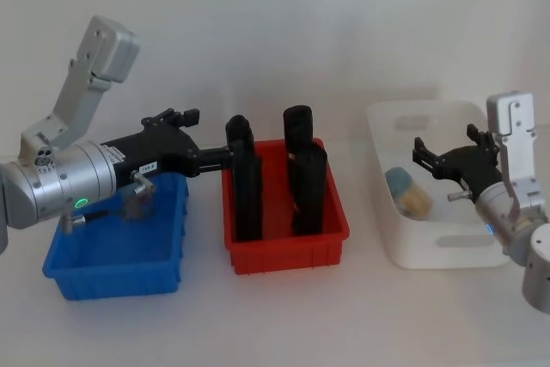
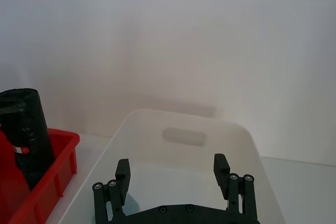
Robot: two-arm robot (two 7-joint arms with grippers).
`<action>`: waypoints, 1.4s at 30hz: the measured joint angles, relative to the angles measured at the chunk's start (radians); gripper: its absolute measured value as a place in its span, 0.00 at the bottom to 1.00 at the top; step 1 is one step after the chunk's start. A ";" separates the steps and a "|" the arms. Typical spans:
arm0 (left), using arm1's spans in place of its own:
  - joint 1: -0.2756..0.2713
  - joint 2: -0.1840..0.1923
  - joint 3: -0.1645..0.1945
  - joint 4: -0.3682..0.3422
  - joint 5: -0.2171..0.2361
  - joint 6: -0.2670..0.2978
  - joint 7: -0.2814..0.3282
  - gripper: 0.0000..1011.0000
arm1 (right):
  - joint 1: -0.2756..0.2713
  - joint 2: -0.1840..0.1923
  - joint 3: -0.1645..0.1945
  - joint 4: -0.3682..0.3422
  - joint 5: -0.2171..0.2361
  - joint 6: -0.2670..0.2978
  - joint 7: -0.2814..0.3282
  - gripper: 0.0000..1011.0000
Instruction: Pick the cotton swabs from the blue box and place them into the white box.
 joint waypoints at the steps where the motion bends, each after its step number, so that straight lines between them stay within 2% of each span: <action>1: 0.000 0.000 0.000 0.000 0.000 0.000 0.000 0.99 | -0.010 0.003 0.002 -0.020 0.003 -0.008 -0.004 0.99; 13: 0.000 0.000 0.000 0.000 0.000 0.000 0.000 0.99 | -0.062 0.020 0.014 -0.128 0.020 -0.045 -0.028 0.99; 32: 0.003 -0.001 0.002 0.000 0.001 -0.005 0.004 0.99 | -0.088 0.028 0.019 -0.177 0.028 -0.059 -0.037 0.99; 38: 0.020 -0.004 0.013 -0.005 0.008 -0.031 0.043 0.99 | -0.120 0.038 0.016 -0.217 0.038 -0.049 -0.036 0.99; 42: 0.045 -0.010 0.031 -0.013 0.020 -0.070 0.097 0.99 | -0.154 0.048 0.013 -0.261 0.049 -0.038 -0.032 0.99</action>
